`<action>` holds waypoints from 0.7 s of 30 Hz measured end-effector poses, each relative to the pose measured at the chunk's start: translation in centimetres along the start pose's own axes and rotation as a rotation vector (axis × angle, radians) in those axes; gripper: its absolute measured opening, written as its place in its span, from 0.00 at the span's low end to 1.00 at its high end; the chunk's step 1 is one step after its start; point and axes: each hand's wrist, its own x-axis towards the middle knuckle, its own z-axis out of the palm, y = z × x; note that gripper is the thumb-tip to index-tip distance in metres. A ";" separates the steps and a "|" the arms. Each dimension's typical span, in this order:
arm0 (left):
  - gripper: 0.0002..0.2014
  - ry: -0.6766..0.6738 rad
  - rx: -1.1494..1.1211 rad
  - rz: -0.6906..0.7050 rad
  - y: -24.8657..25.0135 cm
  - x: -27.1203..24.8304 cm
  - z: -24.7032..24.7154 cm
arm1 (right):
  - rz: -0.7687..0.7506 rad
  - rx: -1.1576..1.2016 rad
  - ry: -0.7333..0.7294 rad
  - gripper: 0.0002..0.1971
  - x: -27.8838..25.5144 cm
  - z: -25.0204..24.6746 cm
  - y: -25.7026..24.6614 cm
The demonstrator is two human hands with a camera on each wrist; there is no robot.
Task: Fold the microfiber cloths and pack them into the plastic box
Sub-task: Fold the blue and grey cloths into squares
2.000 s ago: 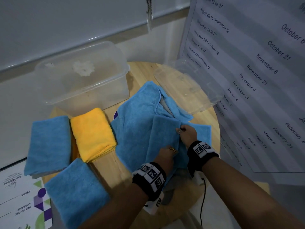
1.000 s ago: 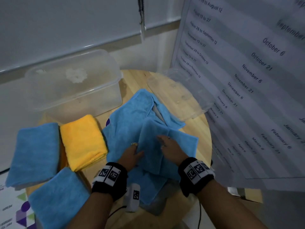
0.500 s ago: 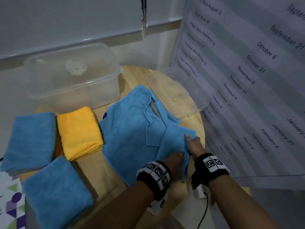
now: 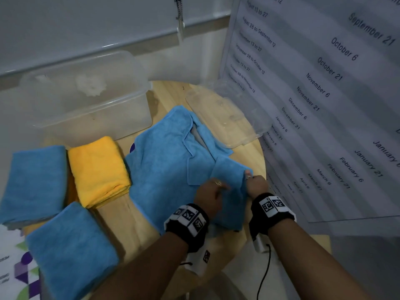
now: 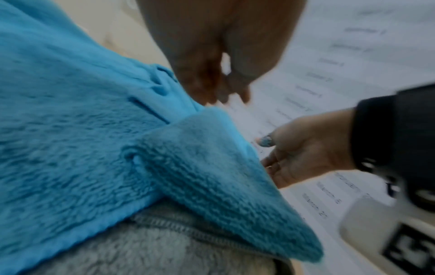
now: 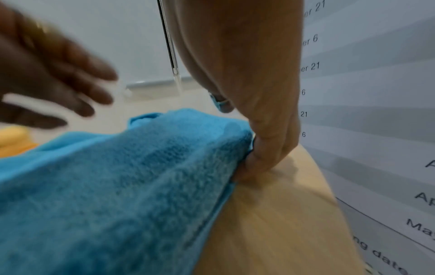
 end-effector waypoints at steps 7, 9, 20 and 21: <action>0.32 -0.035 -0.026 -0.328 -2.6 -0.3 -0.2 | 0.053 0.121 -0.181 0.29 0.2 0.6 0.9; 0.37 -0.066 -0.026 -0.285 -2.1 -0.9 0.0 | 0.100 0.224 -0.255 0.28 0.0 0.4 1.1; 0.31 -0.207 -0.374 -0.042 3.4 -0.3 -9.5 | -0.120 0.741 -0.718 0.26 -5.5 -4.1 -5.6; 0.29 -0.155 -0.365 -0.019 3.9 -0.5 -11.0 | -0.108 0.826 -0.807 0.28 -6.5 -4.3 -6.8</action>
